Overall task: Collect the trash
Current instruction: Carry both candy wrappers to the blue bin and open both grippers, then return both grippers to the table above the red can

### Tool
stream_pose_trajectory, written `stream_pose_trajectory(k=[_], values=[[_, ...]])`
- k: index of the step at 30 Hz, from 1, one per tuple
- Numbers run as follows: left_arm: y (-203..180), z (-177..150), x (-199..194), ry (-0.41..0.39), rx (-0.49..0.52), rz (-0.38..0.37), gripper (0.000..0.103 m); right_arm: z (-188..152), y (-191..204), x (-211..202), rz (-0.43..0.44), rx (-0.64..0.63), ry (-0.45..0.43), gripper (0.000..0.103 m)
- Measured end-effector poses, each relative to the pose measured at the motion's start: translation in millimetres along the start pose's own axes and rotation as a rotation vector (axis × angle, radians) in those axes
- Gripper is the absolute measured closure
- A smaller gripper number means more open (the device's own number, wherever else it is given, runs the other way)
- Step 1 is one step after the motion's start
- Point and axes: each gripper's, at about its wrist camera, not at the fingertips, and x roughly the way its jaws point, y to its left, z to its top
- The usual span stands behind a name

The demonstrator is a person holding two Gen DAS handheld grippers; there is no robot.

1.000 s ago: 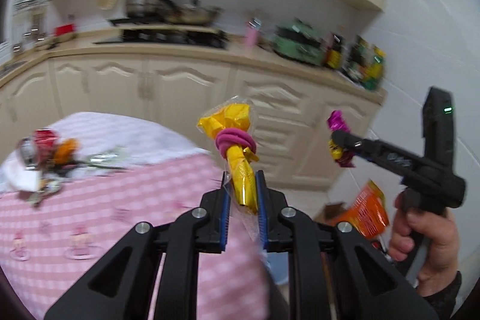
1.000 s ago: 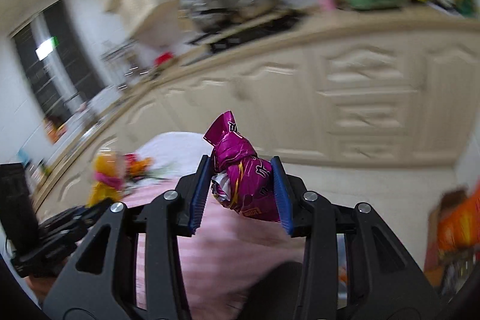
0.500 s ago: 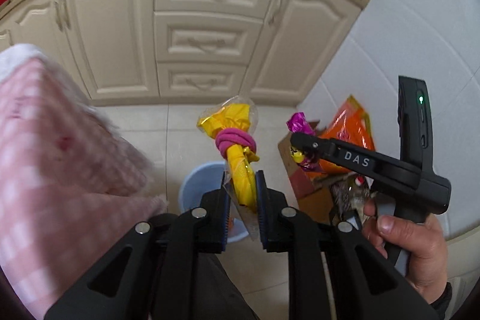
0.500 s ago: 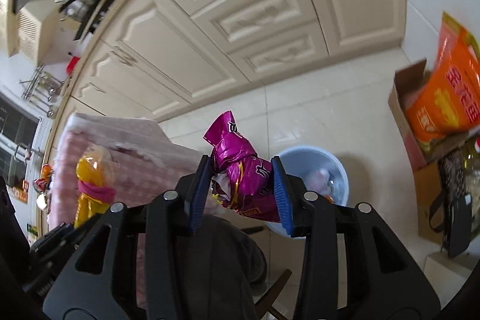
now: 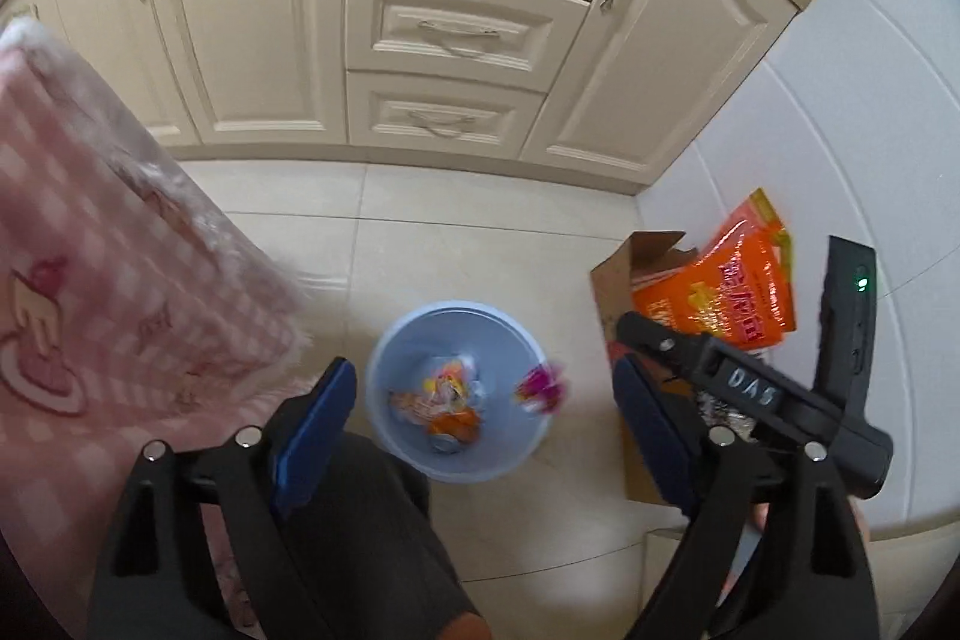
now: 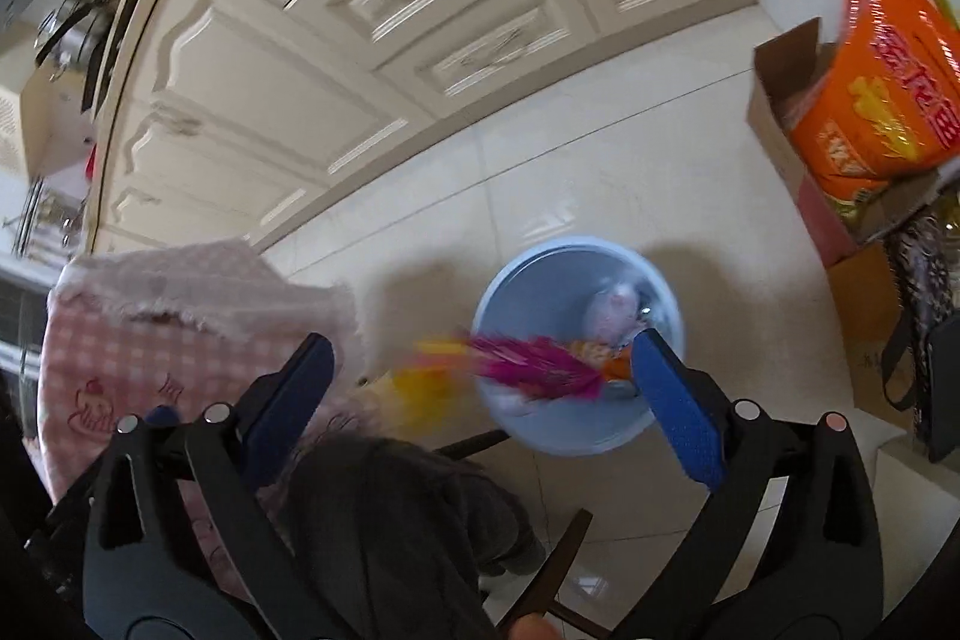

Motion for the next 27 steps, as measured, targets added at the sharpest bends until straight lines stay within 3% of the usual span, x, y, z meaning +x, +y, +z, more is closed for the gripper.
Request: stream_pose_trajectory(k=[3, 15, 22, 27], values=[[-1.0, -0.9, -8.7, -0.011, -0.007, 0.005, 0.01, 0.6, -1.0, -8.7, -0.03, -0.004, -0.034, 0.006], [-13.2, -6.3, -78.1, -0.118, 0.045, 0.0, 0.01, 1.9, 34.2, -48.4, 0.007, -0.054, -0.091, 0.006], [4.3, -13.2, -160.3, -0.239, 0.034, 0.012, 0.01, 3.4, 111.7, -110.4, 0.093, -0.162, -0.185, 0.006], [38.0, -17.5, -235.4, -0.358, 0.001, 0.076, 0.01, -5.9, 189.9, -150.9, 0.175, -0.28, -0.233, 0.006]])
